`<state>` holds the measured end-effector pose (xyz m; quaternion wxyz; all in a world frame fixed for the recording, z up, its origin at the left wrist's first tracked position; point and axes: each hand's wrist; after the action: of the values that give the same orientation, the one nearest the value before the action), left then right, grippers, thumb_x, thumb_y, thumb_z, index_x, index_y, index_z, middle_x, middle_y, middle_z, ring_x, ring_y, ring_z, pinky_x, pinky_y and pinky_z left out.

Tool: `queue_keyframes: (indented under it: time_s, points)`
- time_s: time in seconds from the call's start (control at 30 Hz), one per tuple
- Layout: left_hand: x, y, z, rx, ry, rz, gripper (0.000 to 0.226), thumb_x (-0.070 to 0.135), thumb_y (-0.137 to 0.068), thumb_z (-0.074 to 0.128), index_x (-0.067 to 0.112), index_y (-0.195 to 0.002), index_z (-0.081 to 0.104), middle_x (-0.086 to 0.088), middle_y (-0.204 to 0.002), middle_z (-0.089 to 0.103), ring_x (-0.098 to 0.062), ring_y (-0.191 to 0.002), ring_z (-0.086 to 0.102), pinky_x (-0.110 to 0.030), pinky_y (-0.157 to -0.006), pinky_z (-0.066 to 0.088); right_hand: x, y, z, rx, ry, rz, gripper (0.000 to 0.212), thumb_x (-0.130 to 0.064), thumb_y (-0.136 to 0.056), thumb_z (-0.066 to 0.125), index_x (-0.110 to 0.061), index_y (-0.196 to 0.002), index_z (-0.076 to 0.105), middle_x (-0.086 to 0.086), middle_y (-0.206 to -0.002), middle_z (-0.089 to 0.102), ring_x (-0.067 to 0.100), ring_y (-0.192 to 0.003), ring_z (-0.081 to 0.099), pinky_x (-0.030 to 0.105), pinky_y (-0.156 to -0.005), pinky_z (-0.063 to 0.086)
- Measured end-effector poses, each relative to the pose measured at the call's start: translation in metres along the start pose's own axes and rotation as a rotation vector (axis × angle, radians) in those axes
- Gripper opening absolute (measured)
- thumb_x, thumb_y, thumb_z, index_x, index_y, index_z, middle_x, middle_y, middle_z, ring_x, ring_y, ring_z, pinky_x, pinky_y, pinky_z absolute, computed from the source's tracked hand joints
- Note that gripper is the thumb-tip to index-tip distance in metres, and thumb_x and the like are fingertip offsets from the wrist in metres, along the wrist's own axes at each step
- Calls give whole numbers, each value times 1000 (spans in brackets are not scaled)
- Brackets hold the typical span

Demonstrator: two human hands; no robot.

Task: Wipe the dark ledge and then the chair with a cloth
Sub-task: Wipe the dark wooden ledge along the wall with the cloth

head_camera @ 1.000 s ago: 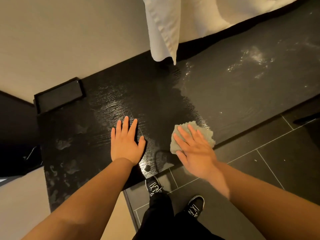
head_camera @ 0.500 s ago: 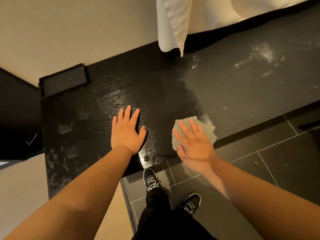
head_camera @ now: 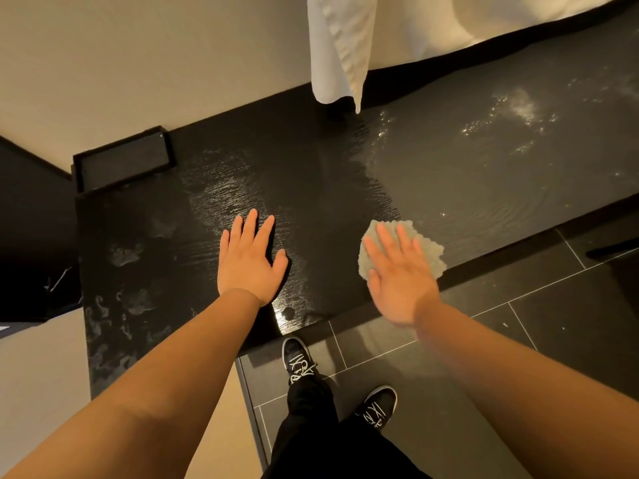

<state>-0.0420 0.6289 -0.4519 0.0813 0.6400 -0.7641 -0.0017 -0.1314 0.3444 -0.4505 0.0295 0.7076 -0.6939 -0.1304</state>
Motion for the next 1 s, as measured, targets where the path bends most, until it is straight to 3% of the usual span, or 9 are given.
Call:
queue_keyframes:
  time_s: [0.13,0.23,0.43,0.57,0.77,0.9,1.0]
  points:
    - [3,2,0,-18,-3,-13,69,57,-102,34,34,-166,21,-1,-176,12,-28,-162,4,-51,-132,7,-40,24,10,35,18,-176,63,-40,-100,32,-29,-162,26,1,-172,14,32,-158,2,52,-127,10]
    - [8,2,0,-51,-1,-45,69,54,-103,35,33,-167,20,-3,-176,10,-31,-162,4,-52,-131,7,-17,18,2,-26,26,-297,62,-42,-102,31,-30,-162,24,-3,-172,13,27,-159,3,48,-128,9]
    - [42,41,6,-69,73,-183,67,48,-105,35,25,-167,23,-9,-176,10,-35,-162,4,-54,-131,7,49,-8,-18,-33,76,57,68,-46,-99,14,-25,-164,14,4,-172,8,35,-157,7,51,-125,9]
    - [60,58,14,-74,54,-217,74,56,-101,30,24,-167,18,-10,-176,8,-34,-162,2,-55,-130,5,23,-2,-19,-16,42,110,65,-42,-104,24,-23,-165,12,7,-172,3,38,-157,0,54,-127,6]
    - [90,36,14,-121,69,-378,74,57,-104,28,27,-168,8,-12,-176,-3,-40,-161,-7,-63,-127,-2,37,6,-16,-48,67,-222,63,-45,-103,24,-25,-163,22,3,-171,12,32,-158,6,51,-127,11]
    - [102,29,17,-98,85,-457,77,62,-99,22,30,-168,8,-11,-176,-2,-41,-160,-6,-65,-127,-1,92,-22,-28,-15,89,60,67,-47,-102,15,-24,-164,13,4,-171,10,35,-157,7,52,-127,12]
    - [102,30,18,-87,66,-457,78,63,-98,22,30,-167,8,-11,-176,-1,-41,-160,-5,-64,-127,-1,93,-31,-30,17,60,213,65,-45,-104,17,-21,-164,9,7,-172,5,37,-157,2,53,-127,8]
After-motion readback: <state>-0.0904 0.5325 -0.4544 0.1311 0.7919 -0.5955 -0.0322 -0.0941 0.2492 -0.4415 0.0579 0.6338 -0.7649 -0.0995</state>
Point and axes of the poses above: each hand's wrist, its own y-axis away from the middle knuckle, its own z-axis out of the palm, x = y × z
